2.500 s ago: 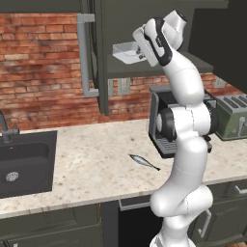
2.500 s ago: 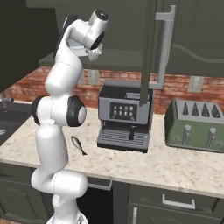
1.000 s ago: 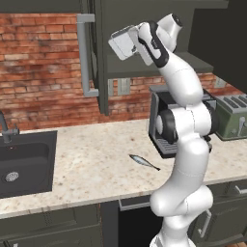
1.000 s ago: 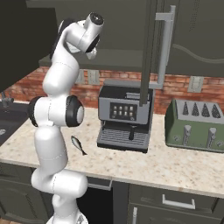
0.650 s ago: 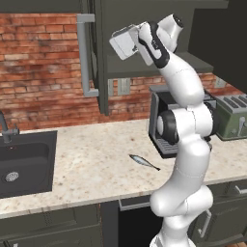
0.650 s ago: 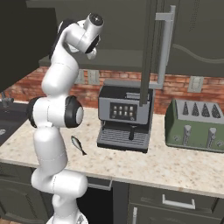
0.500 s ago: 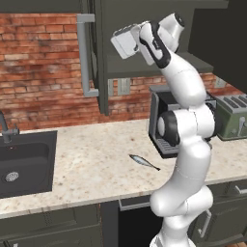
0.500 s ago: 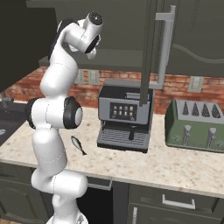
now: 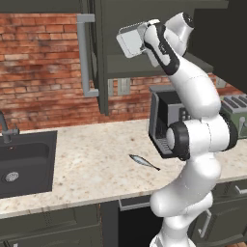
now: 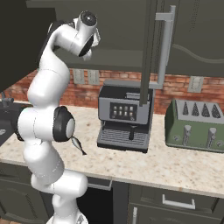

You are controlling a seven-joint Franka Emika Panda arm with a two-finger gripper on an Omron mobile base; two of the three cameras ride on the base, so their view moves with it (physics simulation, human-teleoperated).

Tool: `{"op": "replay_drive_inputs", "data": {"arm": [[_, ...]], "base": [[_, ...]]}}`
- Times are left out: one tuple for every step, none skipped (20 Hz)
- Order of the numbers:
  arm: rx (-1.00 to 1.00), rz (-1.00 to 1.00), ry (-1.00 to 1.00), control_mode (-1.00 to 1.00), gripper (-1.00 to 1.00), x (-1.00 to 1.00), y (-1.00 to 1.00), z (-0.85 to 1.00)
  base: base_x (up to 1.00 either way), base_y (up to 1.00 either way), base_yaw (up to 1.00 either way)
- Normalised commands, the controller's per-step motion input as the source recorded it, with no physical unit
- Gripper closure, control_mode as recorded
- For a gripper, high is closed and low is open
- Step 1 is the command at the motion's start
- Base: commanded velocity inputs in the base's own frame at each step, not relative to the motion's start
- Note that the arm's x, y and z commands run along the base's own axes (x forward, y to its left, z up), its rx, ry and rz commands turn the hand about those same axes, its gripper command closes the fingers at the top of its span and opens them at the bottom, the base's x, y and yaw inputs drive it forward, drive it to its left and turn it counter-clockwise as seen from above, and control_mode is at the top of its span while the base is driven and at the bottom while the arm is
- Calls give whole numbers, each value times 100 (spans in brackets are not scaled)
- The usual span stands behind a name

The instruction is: Retrieve the tupperware from the cabinet, then place the raw meat into the tupperware to avoid contamination.

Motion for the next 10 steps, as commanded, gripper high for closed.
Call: {"op": "replay_drive_inputs", "data": {"arm": [[2, -12, -3, -100, 100, -71, 0, 0], [2, -12, -4, -100, 100, -75, 0, 0], [2, -13, -3, -100, 100, -77, 0, -2], [2, -13, -3, -100, 100, -80, 0, 0], [2, -13, -4, -100, 100, -82, 0, 0], [2, -12, -4, -100, 100, -85, 0, 0], [1, -12, -2, -100, 100, -82, 0, 0], [1, -12, -1, -100, 100, -79, 0, 7], [0, -15, 1, -100, 100, -52, 0, 16], [0, -16, 6, -100, 100, -43, 0, 17]], "base": [[0, 0, 0], [0, 0, 0], [0, 0, 0], [0, 0, 0], [0, 0, 0], [0, 0, 0], [0, 0, 0], [0, 0, 0], [0, 0, 0], [0, 0, 0]]}}
